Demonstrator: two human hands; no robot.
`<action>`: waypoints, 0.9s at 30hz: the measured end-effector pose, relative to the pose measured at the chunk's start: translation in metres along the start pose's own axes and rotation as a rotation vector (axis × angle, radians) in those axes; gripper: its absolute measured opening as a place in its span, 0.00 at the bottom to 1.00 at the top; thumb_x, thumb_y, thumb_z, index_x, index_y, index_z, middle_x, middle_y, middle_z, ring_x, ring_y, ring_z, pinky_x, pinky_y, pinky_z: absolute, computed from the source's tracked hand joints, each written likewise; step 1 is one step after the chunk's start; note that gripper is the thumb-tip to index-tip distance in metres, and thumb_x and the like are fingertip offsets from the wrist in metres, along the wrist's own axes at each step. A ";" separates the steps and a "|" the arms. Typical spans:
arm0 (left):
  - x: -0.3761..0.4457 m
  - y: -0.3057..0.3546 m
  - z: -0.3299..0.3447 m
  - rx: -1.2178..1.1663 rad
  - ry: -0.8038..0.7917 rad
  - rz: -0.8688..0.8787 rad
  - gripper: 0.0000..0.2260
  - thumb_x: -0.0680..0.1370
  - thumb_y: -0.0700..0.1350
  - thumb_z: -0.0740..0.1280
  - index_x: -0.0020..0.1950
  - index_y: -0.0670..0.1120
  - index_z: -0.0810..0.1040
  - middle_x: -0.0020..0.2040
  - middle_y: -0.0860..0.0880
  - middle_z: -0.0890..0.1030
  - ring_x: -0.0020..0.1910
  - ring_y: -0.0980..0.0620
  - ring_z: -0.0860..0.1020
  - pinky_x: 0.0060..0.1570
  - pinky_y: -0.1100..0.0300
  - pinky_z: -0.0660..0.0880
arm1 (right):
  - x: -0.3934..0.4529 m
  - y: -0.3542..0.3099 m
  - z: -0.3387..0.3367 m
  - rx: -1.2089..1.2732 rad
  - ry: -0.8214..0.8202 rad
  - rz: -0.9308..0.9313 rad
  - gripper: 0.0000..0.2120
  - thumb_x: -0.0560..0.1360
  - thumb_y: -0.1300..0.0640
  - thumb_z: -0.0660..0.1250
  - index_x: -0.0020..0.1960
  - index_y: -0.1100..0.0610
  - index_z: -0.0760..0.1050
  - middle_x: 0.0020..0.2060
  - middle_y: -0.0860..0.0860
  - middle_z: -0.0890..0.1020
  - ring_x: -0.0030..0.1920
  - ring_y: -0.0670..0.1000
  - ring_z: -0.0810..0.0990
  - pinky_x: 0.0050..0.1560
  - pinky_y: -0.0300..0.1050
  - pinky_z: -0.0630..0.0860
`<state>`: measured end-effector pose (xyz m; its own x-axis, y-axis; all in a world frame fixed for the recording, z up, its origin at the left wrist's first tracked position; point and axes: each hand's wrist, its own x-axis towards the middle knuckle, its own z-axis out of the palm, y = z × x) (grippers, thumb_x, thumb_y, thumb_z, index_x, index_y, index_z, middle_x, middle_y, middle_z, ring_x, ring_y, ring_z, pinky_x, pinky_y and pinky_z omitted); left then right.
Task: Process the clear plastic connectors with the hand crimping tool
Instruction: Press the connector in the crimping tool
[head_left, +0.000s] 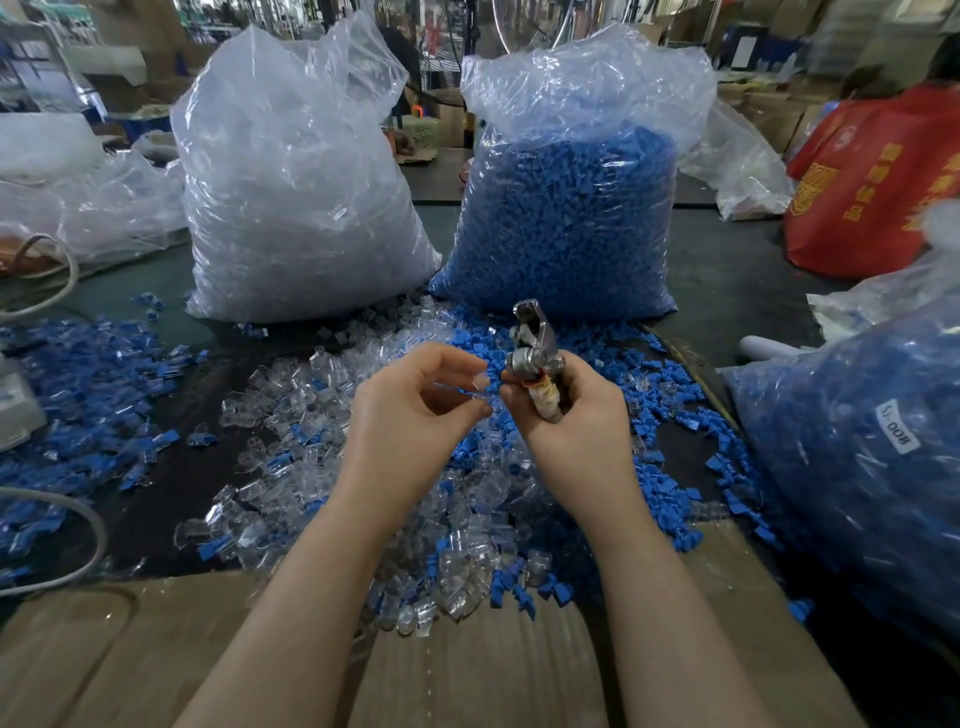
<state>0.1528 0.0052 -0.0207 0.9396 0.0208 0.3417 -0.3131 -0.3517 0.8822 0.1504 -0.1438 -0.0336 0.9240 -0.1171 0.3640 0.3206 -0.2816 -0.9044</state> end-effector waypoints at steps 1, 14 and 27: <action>0.000 0.000 0.000 0.007 0.004 0.006 0.14 0.70 0.37 0.77 0.48 0.55 0.81 0.43 0.57 0.85 0.40 0.59 0.83 0.40 0.67 0.78 | 0.000 0.000 0.000 -0.008 -0.002 0.000 0.05 0.75 0.57 0.72 0.45 0.49 0.78 0.40 0.44 0.82 0.40 0.47 0.80 0.41 0.48 0.77; 0.003 0.010 -0.003 -0.229 -0.024 -0.240 0.10 0.66 0.38 0.80 0.41 0.50 0.84 0.39 0.52 0.86 0.39 0.57 0.84 0.39 0.69 0.77 | 0.000 0.002 0.000 -0.078 -0.029 -0.010 0.08 0.75 0.57 0.72 0.45 0.44 0.78 0.38 0.42 0.82 0.39 0.44 0.80 0.39 0.42 0.77; 0.002 0.007 -0.002 -0.270 0.059 -0.245 0.10 0.70 0.38 0.78 0.47 0.49 0.84 0.42 0.53 0.86 0.43 0.57 0.84 0.42 0.66 0.78 | 0.000 0.004 0.001 -0.059 0.005 0.009 0.01 0.75 0.54 0.70 0.45 0.50 0.78 0.39 0.47 0.82 0.40 0.51 0.81 0.42 0.54 0.78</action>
<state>0.1524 0.0046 -0.0133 0.9841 0.1303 0.1207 -0.1123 -0.0703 0.9912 0.1514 -0.1443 -0.0374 0.9257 -0.1247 0.3572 0.2994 -0.3360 -0.8930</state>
